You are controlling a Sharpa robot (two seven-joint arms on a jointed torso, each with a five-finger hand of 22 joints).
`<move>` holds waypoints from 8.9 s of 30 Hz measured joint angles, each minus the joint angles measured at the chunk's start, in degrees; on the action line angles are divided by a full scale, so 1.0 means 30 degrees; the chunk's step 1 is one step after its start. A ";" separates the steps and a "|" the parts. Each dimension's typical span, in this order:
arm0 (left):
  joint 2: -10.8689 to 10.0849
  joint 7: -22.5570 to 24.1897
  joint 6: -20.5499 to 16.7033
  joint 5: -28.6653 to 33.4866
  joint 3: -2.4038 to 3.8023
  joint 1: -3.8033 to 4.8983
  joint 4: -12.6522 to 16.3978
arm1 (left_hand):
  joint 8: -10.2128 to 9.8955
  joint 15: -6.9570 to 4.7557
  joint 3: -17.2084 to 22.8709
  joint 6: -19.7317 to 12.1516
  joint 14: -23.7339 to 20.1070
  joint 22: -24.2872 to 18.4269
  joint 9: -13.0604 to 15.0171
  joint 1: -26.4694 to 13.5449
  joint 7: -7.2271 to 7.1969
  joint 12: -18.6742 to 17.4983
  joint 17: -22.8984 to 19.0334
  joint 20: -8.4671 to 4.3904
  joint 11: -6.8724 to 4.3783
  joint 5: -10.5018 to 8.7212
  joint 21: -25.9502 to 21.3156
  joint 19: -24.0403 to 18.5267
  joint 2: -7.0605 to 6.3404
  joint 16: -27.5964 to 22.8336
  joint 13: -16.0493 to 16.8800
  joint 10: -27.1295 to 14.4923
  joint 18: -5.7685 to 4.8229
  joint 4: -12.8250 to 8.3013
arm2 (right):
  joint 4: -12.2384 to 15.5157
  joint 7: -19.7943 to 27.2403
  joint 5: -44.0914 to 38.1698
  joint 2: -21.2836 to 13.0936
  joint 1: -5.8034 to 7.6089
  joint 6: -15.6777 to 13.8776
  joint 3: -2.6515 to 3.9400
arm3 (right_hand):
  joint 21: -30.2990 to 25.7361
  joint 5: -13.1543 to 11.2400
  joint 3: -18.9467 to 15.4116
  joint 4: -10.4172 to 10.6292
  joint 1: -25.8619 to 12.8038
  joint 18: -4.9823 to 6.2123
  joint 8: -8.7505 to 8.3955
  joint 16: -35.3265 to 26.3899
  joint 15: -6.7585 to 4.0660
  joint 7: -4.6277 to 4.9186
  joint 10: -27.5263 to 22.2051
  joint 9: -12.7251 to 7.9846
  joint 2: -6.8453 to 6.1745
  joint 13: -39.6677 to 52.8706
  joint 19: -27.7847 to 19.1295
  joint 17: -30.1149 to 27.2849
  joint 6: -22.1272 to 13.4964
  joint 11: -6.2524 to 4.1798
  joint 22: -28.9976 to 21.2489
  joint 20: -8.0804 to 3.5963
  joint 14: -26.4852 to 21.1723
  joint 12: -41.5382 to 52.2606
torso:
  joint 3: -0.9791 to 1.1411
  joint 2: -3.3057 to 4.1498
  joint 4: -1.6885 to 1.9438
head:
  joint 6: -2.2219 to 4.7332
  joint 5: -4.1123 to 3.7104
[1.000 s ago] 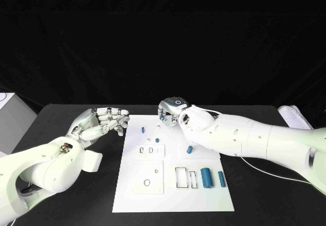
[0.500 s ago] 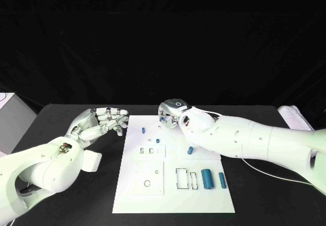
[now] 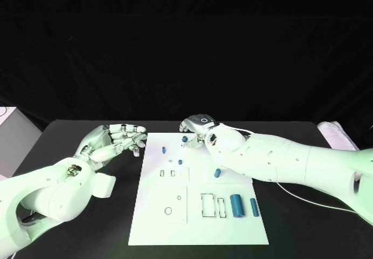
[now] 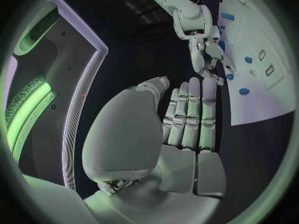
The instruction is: Assemble the parts on the task board
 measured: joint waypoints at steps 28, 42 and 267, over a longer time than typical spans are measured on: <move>-0.0111 -0.0024 0.0001 -0.0002 -0.0003 0.0021 -0.0314 | 0.0000 0.0000 0.0050 0.0000 0.0000 0.0048 0.0021 0.0000 0.0000 0.0000 0.0025 0.0069 0.0069 0.0000 0.0073 -0.0069 0.0000 0.0000 -0.0005 -0.0072 -0.0002 -0.0051 | 0.5873 -0.0276 0.5517 -0.7935 0.1358 0.0658 0.0363 | 0.7416 0.2299 -0.1231 0.3223 0.0784 -0.1583 0.1397 0.4772 -0.0712 0.0552 0.9776 0.0720 -0.0500 2.2945 0.1781 0.5154 0.0475 -0.1318 0.5404 -0.0710 0.0150 2.4292 | 0.0227 -0.0064 -0.0606 | 0.0377 -0.0090; -0.0010 -0.0034 0.0040 -0.0002 -0.0008 0.0021 -0.0479 | 0.0000 0.0000 0.0050 0.0000 0.0000 0.0045 0.0019 0.0000 0.0000 0.0000 0.0022 0.0069 0.0069 0.0000 0.0073 -0.0069 0.0000 0.0000 -0.0006 -0.0071 -0.0002 -0.0051 | 0.3917 -0.0573 0.7389 -0.6692 0.0897 0.2018 0.0304 | 0.8226 0.2333 -0.1562 0.3351 0.0549 -0.1654 0.1977 0.5195 -0.0547 0.0759 0.9807 0.0828 -0.0265 2.3696 0.1786 0.5157 0.0007 -0.0994 0.5401 -0.0475 0.0135 2.8677 | 0.0242 -0.0018 -0.0526 | 0.0205 -0.0108; 0.0329 -0.0278 0.0324 -0.0152 -0.0011 0.0024 -0.1270 | 0.0000 0.0068 0.0264 -0.0069 0.0068 0.0270 0.0154 0.0000 0.0069 0.0076 0.0158 0.0004 0.0068 0.0000 0.0389 -0.0277 0.0000 -0.0168 0.0091 -0.0070 0.0000 -0.0157 | 0.2994 0.5519 0.9377 -0.8275 -0.0613 0.1516 0.0020 | 0.8225 0.1225 0.0360 0.1480 0.0530 -0.1649 0.0378 0.5179 -0.0414 0.0722 0.9772 -0.0195 -0.0147 2.3677 0.1786 0.5135 0.0598 -0.0963 0.5389 -0.0410 0.0133 2.8674 | 0.0551 -0.0165 -0.0980 | -0.0315 0.0055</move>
